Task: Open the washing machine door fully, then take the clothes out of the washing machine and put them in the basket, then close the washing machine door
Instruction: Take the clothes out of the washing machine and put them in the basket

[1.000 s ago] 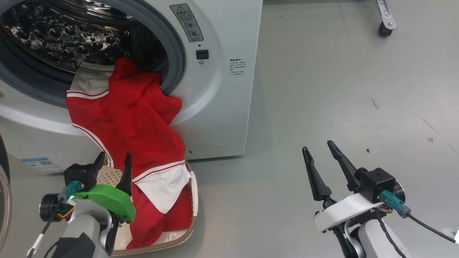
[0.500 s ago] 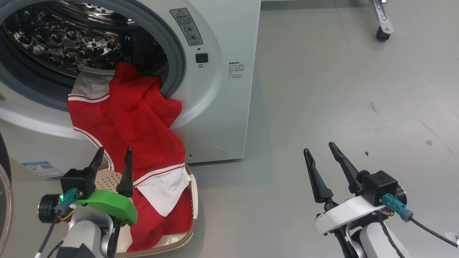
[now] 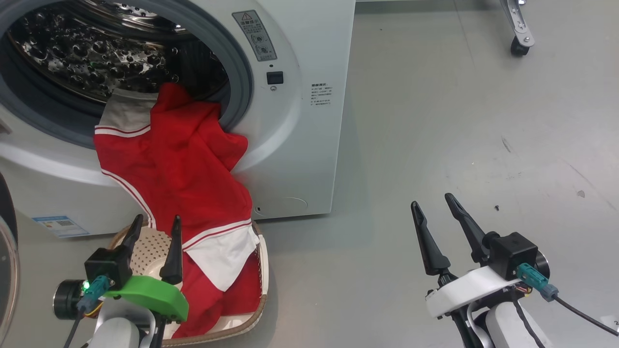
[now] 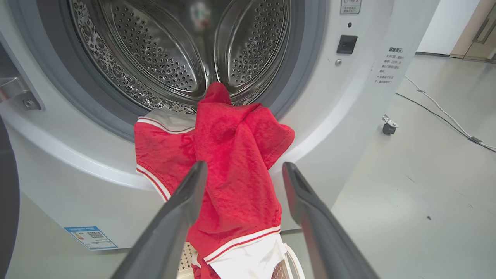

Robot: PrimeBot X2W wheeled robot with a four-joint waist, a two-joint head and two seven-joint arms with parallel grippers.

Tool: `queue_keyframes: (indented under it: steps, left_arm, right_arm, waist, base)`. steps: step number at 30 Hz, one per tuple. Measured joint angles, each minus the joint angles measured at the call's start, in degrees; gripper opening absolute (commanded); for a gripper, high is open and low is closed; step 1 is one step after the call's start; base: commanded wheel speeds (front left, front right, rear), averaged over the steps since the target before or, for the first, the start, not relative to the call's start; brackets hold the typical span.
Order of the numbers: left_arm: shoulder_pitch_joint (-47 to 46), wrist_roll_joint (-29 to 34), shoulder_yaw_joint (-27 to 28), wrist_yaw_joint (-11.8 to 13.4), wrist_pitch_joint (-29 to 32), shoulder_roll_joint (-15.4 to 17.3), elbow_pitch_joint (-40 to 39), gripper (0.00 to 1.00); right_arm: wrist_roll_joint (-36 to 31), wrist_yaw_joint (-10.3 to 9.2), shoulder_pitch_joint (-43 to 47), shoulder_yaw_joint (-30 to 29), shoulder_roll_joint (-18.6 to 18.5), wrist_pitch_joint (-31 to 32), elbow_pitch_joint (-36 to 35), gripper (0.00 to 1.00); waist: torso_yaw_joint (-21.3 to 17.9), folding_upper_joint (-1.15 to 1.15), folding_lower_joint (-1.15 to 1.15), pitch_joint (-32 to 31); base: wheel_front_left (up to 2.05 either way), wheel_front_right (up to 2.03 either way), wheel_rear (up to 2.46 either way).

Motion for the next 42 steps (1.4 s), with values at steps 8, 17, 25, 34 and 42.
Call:
queue_keyframes:
  steps: [8, 17, 25, 34, 42]
  left_arm:
    - [1.24, 0.0, -0.1, 0.58, 0.0, -0.03, -2.34, 1.0]
    - [1.41, 0.01, -0.08, 1.54, 0.0, -0.04, -2.76, 1.0]
    - [1.26, 1.05, 0.73, 2.78, 2.02, 1.47, -3.55, 1.0]
    - [-3.8, -1.97, 6.97, 4.65, 7.64, 4.52, -3.92, 1.0]
    - [-10.15, -5.53, 11.67, 5.63, 14.86, 8.61, -0.66, 1.0]
  right_arm:
    - [0.0, 0.23, 0.01, 0.43, 0.0, 0.0, -0.34, 1.0]
    - [0.02, 0.24, -0.01, 1.26, 0.0, 0.0, -1.54, 1.0]
    - [1.08, 0.23, -0.26, 2.44, 0.01, 0.0, -3.12, 1.0]
    - [2.54, -0.18, -2.64, 4.34, 0.01, 0.0, -4.45, 1.0]
    - [4.7, -0.2, -5.38, 6.22, 0.02, 0.0, -4.81, 1.0]
  waist:
    - [-0.51, 0.0, 0.0, 0.94]
    - [-1.8, 0.0, 0.0, 3.62]
    - [-3.6, 0.0, 0.0, 8.27]
    - [-7.16, 0.0, 0.0, 14.47]
    - [-12.63, 0.0, 0.0, 19.08]
  base:
    - [0.0, 0.0, 0.0]
    - [0.0, 0.0, 0.0]
    - [0.0, 0.0, 0.0]
    - [0.0, 0.0, 0.0]
    - [0.0, 0.0, 0.0]
